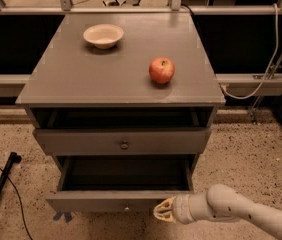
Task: Close middle drawer
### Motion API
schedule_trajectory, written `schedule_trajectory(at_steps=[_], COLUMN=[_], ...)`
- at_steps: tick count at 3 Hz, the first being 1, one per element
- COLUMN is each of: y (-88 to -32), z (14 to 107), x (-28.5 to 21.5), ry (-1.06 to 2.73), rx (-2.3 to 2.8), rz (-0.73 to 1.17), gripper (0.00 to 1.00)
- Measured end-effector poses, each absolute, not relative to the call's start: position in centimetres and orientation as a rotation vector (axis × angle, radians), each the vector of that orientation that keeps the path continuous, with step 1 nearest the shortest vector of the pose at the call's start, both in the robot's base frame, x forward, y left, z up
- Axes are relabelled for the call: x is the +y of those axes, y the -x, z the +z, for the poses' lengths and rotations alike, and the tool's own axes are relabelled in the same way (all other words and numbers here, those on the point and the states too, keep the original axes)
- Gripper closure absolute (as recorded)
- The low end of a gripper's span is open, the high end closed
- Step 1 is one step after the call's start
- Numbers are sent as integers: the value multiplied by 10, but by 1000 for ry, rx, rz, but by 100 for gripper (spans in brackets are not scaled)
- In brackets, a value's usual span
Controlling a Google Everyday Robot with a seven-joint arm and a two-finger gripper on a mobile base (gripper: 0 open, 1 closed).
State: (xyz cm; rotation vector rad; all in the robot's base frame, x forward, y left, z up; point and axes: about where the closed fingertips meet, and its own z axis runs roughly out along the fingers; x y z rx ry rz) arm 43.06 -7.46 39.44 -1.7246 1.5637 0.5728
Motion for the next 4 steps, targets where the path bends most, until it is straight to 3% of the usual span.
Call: schedule_trajectory(at_steps=[2, 4], y=[-469, -457], z=[399, 389], x=[-69, -88], ry=[1708, 1655], rx=[1533, 1577], rz=[585, 585], gripper=[100, 100])
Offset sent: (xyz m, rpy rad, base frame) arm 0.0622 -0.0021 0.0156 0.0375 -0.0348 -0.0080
